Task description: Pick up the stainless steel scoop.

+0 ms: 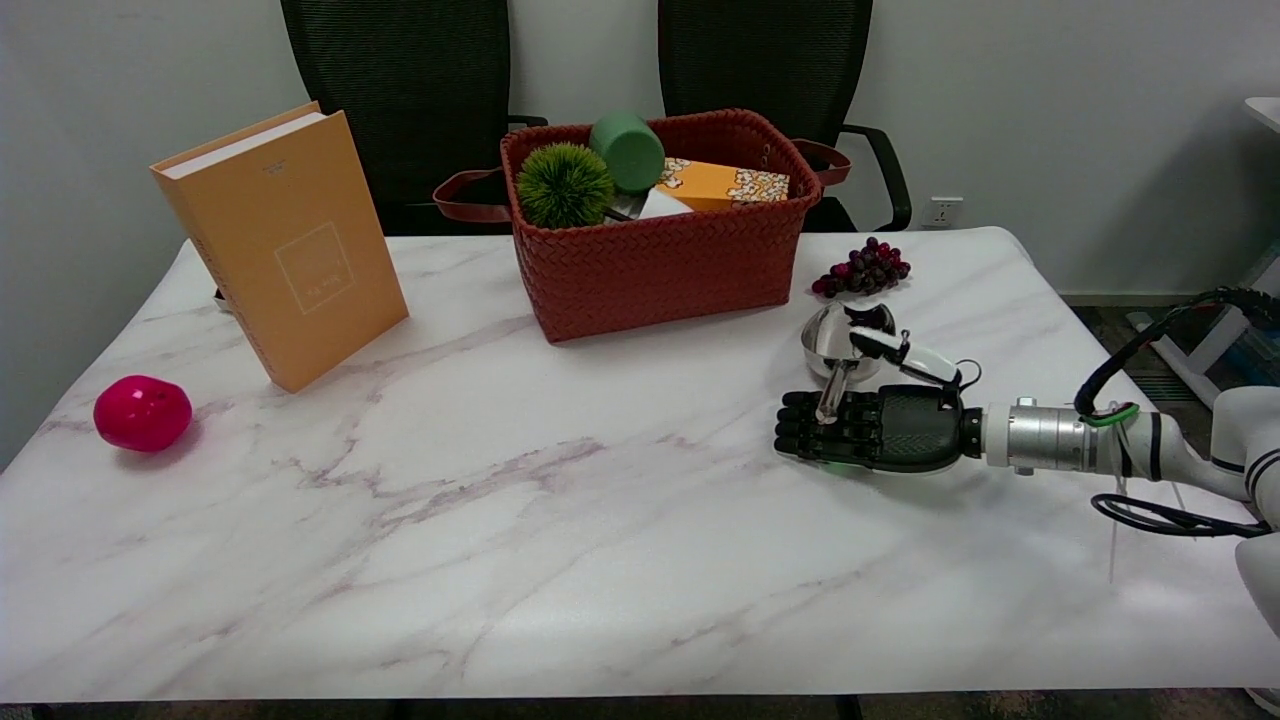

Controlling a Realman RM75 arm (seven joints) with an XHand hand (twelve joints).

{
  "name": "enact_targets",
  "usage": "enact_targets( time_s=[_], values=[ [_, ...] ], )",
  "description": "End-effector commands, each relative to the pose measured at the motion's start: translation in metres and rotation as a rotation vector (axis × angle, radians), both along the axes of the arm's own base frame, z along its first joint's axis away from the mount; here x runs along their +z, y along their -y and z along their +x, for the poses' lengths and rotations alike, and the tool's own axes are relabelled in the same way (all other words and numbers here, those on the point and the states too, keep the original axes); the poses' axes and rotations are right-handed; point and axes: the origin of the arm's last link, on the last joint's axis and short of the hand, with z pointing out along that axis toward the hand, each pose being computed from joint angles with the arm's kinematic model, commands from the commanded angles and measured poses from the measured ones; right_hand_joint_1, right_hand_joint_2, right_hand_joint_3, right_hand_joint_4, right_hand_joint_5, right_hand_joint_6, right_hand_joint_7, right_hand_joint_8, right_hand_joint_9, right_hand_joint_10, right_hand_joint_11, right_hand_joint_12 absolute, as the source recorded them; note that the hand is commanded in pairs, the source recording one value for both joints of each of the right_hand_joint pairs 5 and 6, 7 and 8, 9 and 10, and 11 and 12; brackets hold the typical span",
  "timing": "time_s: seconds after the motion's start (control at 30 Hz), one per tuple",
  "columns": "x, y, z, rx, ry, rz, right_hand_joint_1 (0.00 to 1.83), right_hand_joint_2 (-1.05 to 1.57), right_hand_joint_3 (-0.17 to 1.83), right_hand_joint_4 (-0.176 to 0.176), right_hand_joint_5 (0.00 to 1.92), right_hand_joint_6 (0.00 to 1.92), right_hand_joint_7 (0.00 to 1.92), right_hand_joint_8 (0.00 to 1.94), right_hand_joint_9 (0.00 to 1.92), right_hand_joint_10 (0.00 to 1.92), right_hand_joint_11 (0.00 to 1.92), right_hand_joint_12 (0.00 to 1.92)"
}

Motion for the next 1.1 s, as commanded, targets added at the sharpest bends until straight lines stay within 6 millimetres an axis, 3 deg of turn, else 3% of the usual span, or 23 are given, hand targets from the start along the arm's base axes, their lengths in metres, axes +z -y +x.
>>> enact_targets(
  time_s=[0.03,0.33,1.1],
  values=[
    [0.0059,0.0017,-0.0024,0.001,-0.007,-0.048,0.67,0.83,-0.17,0.0,0.0,0.0,0.0,0.0,0.0,0.0,0.0,0.0],
    [0.0073,0.0027,-0.0017,0.006,-0.008,-0.058,0.95,0.56,-0.17,0.0,0.0,0.0,0.0,0.0,0.0,0.0,0.0,0.0],
    [0.008,0.0055,-0.0037,-0.007,-0.031,-0.064,1.1,0.48,-0.09,0.0,0.0,0.0,0.0,0.0,0.0,0.0,0.0,0.0]
  ],
)
